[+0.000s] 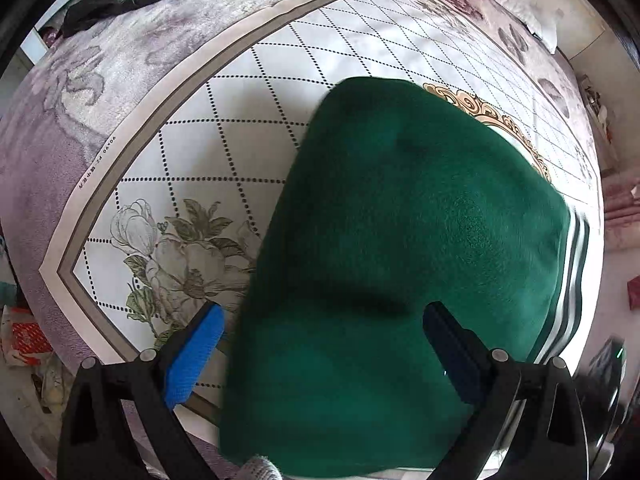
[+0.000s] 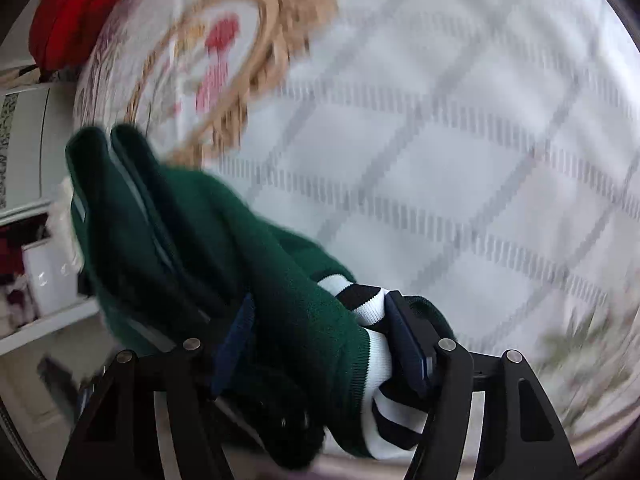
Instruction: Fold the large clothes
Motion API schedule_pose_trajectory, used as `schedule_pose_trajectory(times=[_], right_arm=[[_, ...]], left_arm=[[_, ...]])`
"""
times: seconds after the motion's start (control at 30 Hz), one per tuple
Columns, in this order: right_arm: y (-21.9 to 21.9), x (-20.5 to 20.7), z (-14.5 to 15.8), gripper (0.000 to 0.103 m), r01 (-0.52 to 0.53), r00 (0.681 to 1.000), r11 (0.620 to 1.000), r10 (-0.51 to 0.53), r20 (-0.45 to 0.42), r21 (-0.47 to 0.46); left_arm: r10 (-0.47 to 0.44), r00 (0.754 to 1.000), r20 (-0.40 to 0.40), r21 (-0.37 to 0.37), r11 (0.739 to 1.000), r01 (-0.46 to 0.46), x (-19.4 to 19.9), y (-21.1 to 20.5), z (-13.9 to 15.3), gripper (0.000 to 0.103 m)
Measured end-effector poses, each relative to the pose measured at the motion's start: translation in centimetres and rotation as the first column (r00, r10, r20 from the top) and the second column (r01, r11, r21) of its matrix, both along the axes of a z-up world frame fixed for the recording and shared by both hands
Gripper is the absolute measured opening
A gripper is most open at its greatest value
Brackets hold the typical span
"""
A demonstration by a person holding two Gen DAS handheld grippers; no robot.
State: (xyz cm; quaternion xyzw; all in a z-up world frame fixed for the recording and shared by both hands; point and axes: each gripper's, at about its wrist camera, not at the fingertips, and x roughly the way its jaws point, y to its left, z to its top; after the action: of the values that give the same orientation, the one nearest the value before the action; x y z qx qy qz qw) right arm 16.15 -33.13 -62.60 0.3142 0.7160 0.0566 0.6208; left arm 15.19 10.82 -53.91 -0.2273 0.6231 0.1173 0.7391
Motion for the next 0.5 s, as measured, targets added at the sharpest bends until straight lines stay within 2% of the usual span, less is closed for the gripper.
schedule_pose_trajectory(times=[0.07,0.1,0.13,0.2,0.23,0.27,0.33,0.43,0.5], right_arm=[[0.8,-2.7,-0.4,0.069,-0.047,0.996,0.997,0.052,-0.073,0.061],[0.9,-3.8,-0.2,0.069,-0.058,0.995,0.996,0.063,-0.082,0.073],[0.9,-4.6,0.3,0.069,-0.048,0.997,0.996,0.052,-0.058,0.074],[1.2,-5.1,1.5,0.077,-0.048,0.999,0.998,0.048,0.011,0.046],[1.5,-4.9,2.2,0.089,-0.047,0.997,0.998,0.045,0.067,0.040],[1.8,-4.7,2.8,0.095,-0.046,0.993,0.998,0.040,0.112,0.048],[2.8,-3.9,3.6,0.096,-0.039,0.979,0.996,0.024,0.201,0.075],[4.3,-2.3,3.7,0.103,-0.086,0.961,0.996,0.075,0.265,0.031],[5.1,-0.9,3.1,0.103,-0.117,0.952,0.993,0.109,0.285,0.012]], left_arm=[[0.011,1.000,0.010,-0.022,1.000,-0.011,-0.3,1.0,0.0,0.102],[0.017,1.000,0.015,-0.029,0.999,-0.017,-0.4,1.2,0.0,0.102],[0.022,1.000,0.017,-0.034,0.999,-0.021,-0.5,1.4,-0.1,0.102],[0.023,1.000,0.020,-0.050,0.999,-0.022,-0.2,1.8,-0.4,0.102],[0.020,1.000,0.021,-0.043,0.999,-0.019,0.1,1.9,-0.4,0.102],[0.013,1.000,0.022,-0.035,0.999,-0.012,0.3,2.0,-0.4,0.102],[-0.017,0.999,0.032,-0.022,1.000,0.018,1.2,2.0,-0.5,0.102],[-0.083,0.996,0.034,-0.009,0.997,0.083,2.6,1.8,-1.2,0.102],[-0.123,0.992,0.025,-0.027,0.992,0.124,3.6,1.8,-2.0,0.102]])
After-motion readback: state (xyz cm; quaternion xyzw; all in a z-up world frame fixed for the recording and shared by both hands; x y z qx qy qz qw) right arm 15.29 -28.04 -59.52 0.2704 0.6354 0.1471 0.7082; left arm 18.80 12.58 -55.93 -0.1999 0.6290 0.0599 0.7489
